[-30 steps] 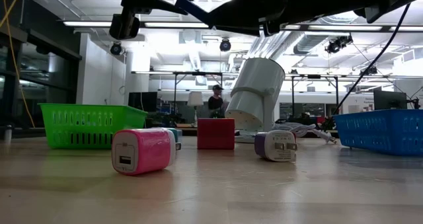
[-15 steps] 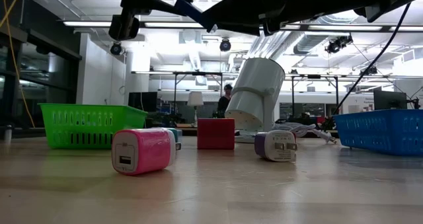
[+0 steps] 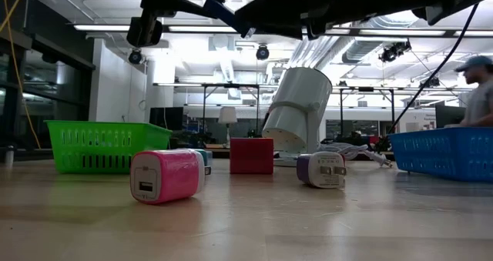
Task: Pick & Place Office items
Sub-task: Put the blue digital timer into the green bin
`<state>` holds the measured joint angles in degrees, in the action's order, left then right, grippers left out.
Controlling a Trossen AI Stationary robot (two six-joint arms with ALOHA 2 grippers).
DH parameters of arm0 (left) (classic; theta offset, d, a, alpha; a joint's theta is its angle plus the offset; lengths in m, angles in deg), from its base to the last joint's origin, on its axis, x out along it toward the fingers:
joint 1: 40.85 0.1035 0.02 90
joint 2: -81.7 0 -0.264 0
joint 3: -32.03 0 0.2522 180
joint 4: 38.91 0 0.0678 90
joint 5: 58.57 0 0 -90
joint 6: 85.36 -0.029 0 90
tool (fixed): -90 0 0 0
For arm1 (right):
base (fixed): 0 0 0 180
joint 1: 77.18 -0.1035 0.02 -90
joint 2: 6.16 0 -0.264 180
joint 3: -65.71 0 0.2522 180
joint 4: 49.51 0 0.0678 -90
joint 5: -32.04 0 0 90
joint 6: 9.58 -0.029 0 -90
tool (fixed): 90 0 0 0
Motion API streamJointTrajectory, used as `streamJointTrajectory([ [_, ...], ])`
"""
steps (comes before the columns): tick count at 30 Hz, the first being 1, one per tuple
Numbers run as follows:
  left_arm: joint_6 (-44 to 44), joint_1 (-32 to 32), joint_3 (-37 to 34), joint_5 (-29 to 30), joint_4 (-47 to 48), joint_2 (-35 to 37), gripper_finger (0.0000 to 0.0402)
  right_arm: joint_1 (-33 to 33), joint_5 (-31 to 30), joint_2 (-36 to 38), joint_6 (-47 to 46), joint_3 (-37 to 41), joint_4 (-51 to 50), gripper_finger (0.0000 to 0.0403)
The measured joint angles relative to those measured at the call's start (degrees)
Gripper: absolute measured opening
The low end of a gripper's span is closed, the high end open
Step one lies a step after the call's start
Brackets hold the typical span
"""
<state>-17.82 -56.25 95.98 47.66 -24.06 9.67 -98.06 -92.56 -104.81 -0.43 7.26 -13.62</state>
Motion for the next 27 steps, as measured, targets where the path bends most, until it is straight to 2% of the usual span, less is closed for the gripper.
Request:
streamJointTrajectory([
  [10, -0.6, 0.0, 0.0, 0.0, 0.7, 0.0, 0.0062, -2.0, 0.0, 0.0, 3.1, 0.0, 5.5, 0.0223],
  [24, -5.4, 0.0, 0.0, 0.0, 1.5, 0.0, 0.0062, -5.9, -0.1, 0.0, 3.2, 0.0, 5.5, 0.0223],
  [27, -5.5, 0.0, 0.0, 0.3, 4.6, 0.7, 0.0062, -6.3, -1.8, 0.0, 3.2, 0.0, 5.3, 0.0223],
])
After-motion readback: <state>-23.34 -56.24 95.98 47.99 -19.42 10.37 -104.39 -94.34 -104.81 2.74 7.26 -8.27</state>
